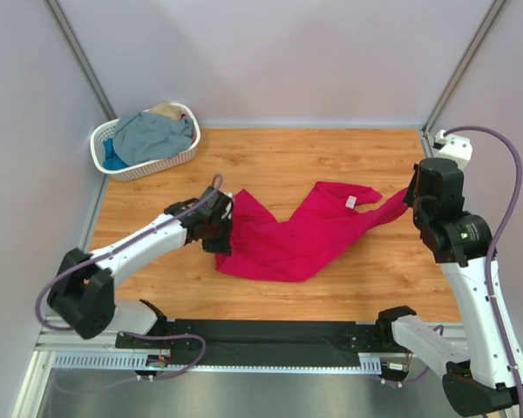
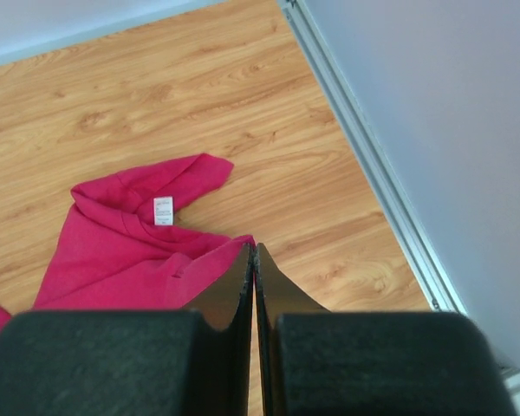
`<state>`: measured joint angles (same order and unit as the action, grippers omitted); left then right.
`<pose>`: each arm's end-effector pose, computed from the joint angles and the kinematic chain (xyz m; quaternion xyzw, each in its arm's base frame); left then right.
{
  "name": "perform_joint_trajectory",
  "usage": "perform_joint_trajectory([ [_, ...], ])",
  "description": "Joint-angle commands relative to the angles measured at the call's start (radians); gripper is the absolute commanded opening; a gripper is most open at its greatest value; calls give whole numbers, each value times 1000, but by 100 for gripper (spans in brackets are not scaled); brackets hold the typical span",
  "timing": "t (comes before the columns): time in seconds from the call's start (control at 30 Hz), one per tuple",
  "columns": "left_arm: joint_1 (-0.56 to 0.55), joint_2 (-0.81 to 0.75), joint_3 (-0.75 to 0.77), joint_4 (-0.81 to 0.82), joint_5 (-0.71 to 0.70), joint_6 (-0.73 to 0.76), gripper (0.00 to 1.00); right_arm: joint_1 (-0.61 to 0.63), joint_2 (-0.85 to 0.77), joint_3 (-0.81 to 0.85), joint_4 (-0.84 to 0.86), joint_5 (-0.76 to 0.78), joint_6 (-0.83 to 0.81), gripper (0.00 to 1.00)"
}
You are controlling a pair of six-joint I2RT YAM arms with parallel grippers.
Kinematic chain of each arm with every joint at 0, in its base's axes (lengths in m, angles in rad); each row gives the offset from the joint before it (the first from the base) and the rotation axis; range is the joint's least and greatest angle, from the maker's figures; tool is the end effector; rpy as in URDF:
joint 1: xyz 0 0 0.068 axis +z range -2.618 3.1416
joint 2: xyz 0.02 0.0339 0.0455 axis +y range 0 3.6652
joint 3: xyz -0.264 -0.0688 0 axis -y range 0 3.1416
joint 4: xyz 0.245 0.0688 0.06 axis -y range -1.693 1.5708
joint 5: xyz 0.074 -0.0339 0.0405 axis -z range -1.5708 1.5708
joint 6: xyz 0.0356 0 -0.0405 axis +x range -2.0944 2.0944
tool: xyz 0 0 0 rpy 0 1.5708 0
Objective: Fold and stack the t-shirts
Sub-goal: Flatten the tshirt out
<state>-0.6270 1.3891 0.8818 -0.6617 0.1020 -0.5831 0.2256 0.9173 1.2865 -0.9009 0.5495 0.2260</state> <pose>0.2071 -0.1545 0.2059 0.0316 0.9782 -0.1544 0.1355 0.1565 0.0168 0.4146 0.1349 0.8355 -0.1225 0.5185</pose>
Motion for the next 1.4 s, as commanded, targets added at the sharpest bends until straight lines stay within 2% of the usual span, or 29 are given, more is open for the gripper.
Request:
perform_joint_trajectory([
  [0.0,0,-221,241,-226,-184,-37,0,-5,5,166,68,70,-71,0],
  [0.03,1,-249,297,-264,-268,-37,0,-3,6,201,72,70,-86,0],
  [0.1,0,-304,463,-356,-341,-24,0,-3,5,322,73,55,-118,0],
  [0.13,0,-318,565,-378,-346,-21,0,-3,6,370,53,49,-125,0],
  [0.23,0,-364,742,-469,-346,-32,0,-3,-3,523,14,12,-143,0],
  [0.47,0,-539,943,-565,-370,-96,0,-3,-121,721,-29,-60,-177,0],
  [0.63,0,-507,1166,-605,-459,-26,0,-3,-127,810,23,-109,-218,0],
  [0.8,0,-405,1155,-500,-570,87,0,-2,-55,755,85,-146,-283,0],
  [0.93,0,-293,1128,-426,-651,135,0,-2,26,633,253,-131,-359,0],
  [0.97,3,-259,1117,-364,-669,146,0,-2,85,622,282,-128,-382,0],
  [1.07,78,-175,1091,-245,-673,154,0,-3,188,616,399,-125,-439,0],
  [1.17,246,-57,1103,-147,-541,103,0,-32,409,726,497,-135,-490,0],
  [1.27,292,66,1160,-20,-489,98,0,-84,558,928,563,-166,-520,0],
  [1.3,317,95,1233,0,-438,94,0,-106,647,1001,574,-165,-542,0],
  [1.33,325,129,1278,28,-418,89,0,-118,687,1104,608,-163,-559,0],
  [1.37,334,184,1324,39,-404,91,0,-144,704,1138,628,-177,-566,0],
])
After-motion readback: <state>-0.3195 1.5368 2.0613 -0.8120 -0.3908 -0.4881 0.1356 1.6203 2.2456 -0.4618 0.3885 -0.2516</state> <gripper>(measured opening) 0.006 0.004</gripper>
